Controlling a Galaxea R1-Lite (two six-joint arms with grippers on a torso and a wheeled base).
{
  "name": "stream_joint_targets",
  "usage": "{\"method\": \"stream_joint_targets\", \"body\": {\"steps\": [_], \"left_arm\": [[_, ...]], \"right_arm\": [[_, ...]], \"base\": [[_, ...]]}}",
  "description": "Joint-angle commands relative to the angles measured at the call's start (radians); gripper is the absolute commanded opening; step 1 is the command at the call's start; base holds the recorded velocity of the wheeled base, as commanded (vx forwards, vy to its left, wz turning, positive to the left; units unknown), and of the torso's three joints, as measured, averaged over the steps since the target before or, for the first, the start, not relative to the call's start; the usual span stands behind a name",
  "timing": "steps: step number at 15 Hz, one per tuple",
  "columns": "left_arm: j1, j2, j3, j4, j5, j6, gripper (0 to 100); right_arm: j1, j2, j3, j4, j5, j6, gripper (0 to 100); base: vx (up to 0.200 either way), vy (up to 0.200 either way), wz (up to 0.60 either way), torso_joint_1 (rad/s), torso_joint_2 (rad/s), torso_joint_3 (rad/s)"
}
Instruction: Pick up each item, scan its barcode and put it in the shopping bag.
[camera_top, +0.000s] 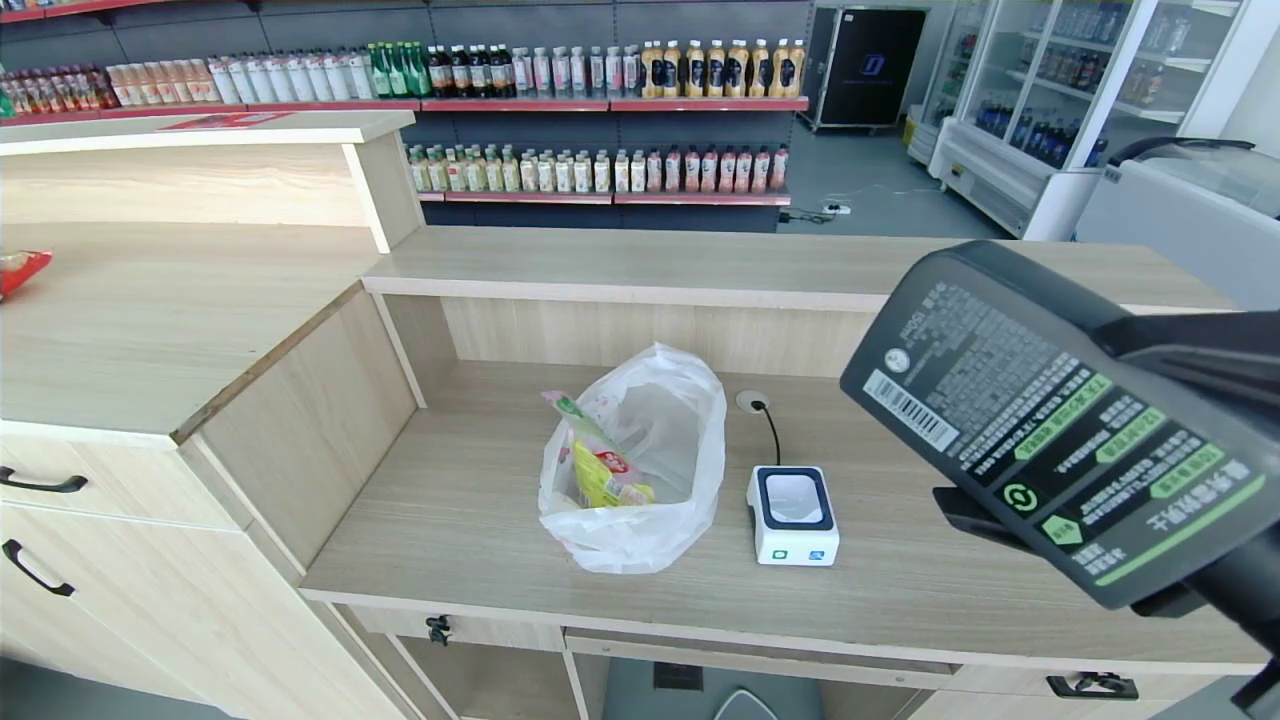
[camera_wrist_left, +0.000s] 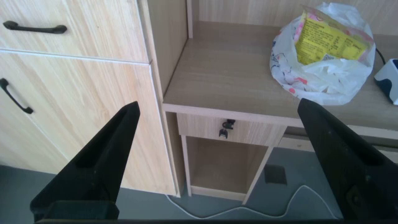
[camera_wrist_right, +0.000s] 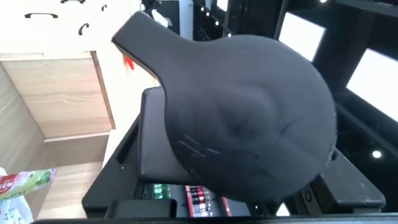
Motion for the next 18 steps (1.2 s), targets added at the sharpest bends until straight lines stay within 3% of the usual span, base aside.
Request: {"method": "stream_joint_targets", "body": {"steps": [1,11,13,14,18], "left_arm": [[0.000,0.000,0.000,0.000,0.000,0.000,100],[0.000,0.000,0.000,0.000,0.000,0.000,100],[0.000,0.000,0.000,0.000,0.000,0.000,100],[0.000,0.000,0.000,0.000,0.000,0.000,100],[0.000,0.000,0.000,0.000,0.000,0.000,100]], "right_arm": [[0.013,0.029,-0.004,-0.005,0.000,0.001,0],[0.121,0.073,-0.013,0.002,-0.115,-0.010,0],[0.067,0.018,-0.017,0.058,-0.227,0.055,0],[-0.019,0.001,-0.023,0.065,-0.308,0.134,0],[-0.301,-0.051,-0.075,0.166,-0.864,0.582,0]], "base": [[0.000,0.000,0.00,0.000,0.00,0.000],[0.000,0.000,0.00,0.000,0.00,0.000],[0.000,0.000,0.00,0.000,0.00,0.000],[0.000,0.000,0.00,0.000,0.00,0.000],[0.000,0.000,0.00,0.000,0.00,0.000]]}}
